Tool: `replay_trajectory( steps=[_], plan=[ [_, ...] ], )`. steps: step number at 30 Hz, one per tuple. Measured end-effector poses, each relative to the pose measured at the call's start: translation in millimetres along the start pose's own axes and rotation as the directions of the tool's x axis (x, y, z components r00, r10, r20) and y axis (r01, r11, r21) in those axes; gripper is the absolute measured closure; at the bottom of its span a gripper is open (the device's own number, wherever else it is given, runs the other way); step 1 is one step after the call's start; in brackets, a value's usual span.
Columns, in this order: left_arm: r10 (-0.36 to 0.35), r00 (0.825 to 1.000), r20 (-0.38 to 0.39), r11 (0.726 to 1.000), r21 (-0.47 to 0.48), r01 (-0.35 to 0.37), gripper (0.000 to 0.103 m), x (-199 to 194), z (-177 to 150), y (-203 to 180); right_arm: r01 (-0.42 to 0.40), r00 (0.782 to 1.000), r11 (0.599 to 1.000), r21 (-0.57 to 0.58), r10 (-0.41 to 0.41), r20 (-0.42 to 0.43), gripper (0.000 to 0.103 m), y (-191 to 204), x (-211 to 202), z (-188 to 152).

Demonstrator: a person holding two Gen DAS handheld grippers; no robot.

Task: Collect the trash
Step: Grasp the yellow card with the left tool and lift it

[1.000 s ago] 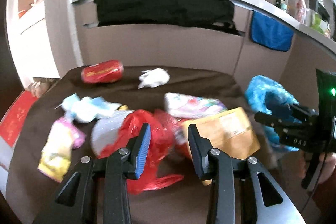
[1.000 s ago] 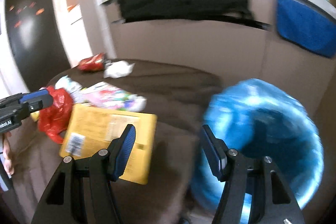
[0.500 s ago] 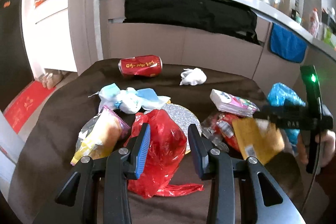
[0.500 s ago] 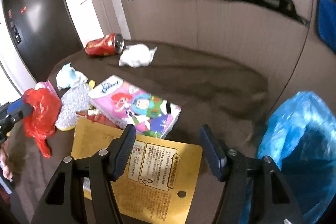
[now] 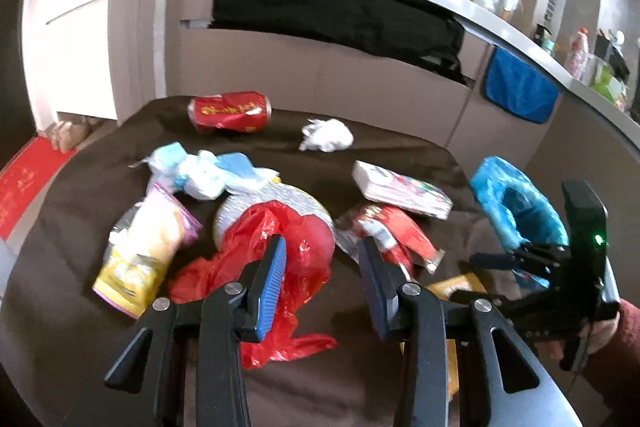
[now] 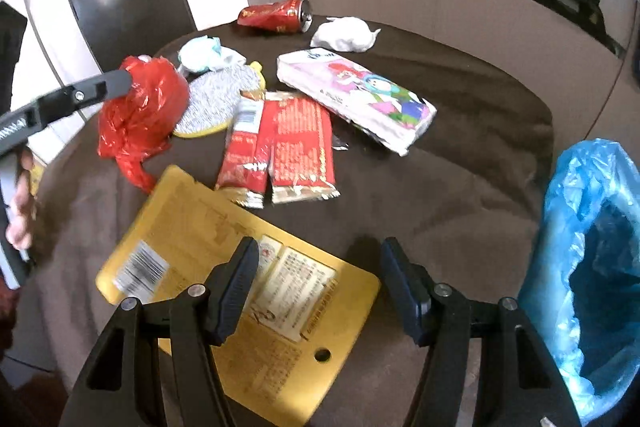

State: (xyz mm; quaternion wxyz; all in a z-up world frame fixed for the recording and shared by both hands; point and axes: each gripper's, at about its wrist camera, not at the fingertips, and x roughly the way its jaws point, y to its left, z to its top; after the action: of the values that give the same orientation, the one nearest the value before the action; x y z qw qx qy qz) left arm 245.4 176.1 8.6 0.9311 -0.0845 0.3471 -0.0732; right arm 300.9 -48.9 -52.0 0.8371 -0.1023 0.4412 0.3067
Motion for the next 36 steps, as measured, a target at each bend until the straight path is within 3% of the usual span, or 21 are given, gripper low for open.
replay_trajectory(
  steps=[4, 8, 14, 20, 22, 23, 26, 30, 36],
  plan=[
    [-0.076, 0.996, -0.053, 0.997, 0.015, 0.077, 0.064, 0.8, -7.2, -14.9, 0.005, 1.0, 1.0, 0.031, -0.005, 0.022, 0.044, -9.6, -7.2, -0.7],
    [-0.165, 0.974, -0.154, 0.986, -0.001, 0.166, 0.064, 11.3, -17.8, -28.7, 0.058, 0.997, 0.998, 0.026, -0.059, 0.045, 0.044, -13.6, -12.9, -1.9],
    [-0.22, 0.94, -0.261, 0.975, -0.061, 0.212, 0.064, 35.8, -36.6, -38.2, 0.119, 0.989, 0.993, 0.019, -0.121, 0.08, 0.044, -17.4, -22.7, -9.1],
    [-0.258, 0.92, -0.295, 0.963, -0.155, 0.22, 0.065, 55.0, -43.8, -37.3, 0.148, 0.984, 0.988, 0.03, -0.15, 0.098, 0.044, -24.6, -28.9, -16.3],
    [-0.272, 0.913, -0.303, 0.958, -0.177, 0.226, 0.073, 59.9, -46.7, -39.8, 0.151, 0.983, 0.988, 0.037, -0.154, 0.104, 0.044, -26.2, -28.6, -17.4],
    [-0.264, 0.917, -0.3, 0.96, -0.17, 0.221, 0.09, 61.0, -47.1, -43.8, 0.155, 0.982, 0.987, 0.042, -0.159, 0.107, 0.044, -27.4, -28.3, -17.6],
    [-0.228, 0.939, -0.259, 0.971, -0.129, 0.2, 0.099, 56.0, -41.8, -51.3, 0.161, 0.979, 0.985, 0.058, -0.167, 0.114, 0.044, -31.3, -28.2, -17.4],
    [-0.154, 0.976, -0.155, 0.988, -0.041, 0.149, 0.102, 35.4, -24.9, -56.3, 0.171, 0.975, 0.984, 0.055, -0.177, 0.134, 0.044, -30.8, -30.5, -15.2],
    [0.002, 0.999, -0.035, 1.0, 0.006, -0.002, 0.102, 3.4, 7.7, -30.1, 0.128, 0.975, 0.991, 0.033, -0.132, 0.177, 0.044, -24.7, -33.6, 5.6]
  ],
)
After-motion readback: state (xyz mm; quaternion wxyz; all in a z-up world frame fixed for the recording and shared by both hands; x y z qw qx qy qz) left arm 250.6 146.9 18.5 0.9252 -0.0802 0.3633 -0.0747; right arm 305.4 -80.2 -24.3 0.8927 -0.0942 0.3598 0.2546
